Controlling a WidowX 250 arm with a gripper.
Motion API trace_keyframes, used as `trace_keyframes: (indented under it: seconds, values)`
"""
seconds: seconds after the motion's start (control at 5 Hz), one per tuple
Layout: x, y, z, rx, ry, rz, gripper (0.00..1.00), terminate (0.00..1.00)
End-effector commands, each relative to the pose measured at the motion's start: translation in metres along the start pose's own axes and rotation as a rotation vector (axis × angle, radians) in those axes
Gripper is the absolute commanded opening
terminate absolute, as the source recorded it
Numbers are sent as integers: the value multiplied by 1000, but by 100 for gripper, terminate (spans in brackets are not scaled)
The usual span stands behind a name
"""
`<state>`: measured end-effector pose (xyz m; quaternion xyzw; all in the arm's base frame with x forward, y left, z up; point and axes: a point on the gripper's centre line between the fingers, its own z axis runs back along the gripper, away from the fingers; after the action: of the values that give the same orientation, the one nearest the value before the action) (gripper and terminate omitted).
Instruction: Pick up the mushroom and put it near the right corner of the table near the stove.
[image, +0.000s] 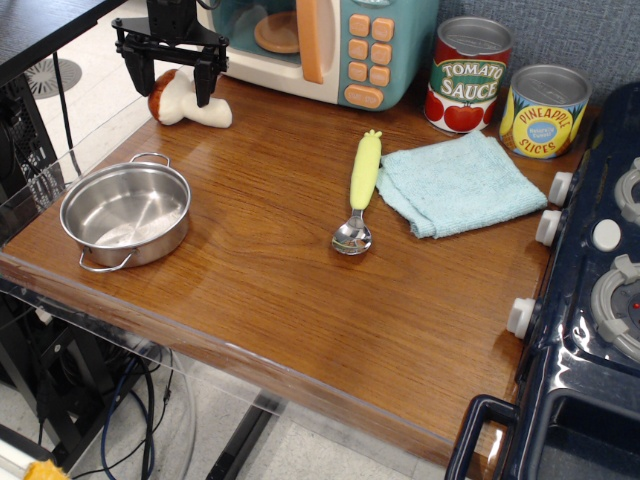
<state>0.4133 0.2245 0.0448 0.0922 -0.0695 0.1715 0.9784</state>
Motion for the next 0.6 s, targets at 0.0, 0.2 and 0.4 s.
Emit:
trace_keyframes:
  seconds: [0.0, 0.2, 0.4]
  values:
    - [20, 6, 11, 11, -67, 24, 0, 0]
    - [21, 7, 10, 8, -72, 31, 0, 0]
    - [21, 6, 16, 6, -76, 22, 0, 0]
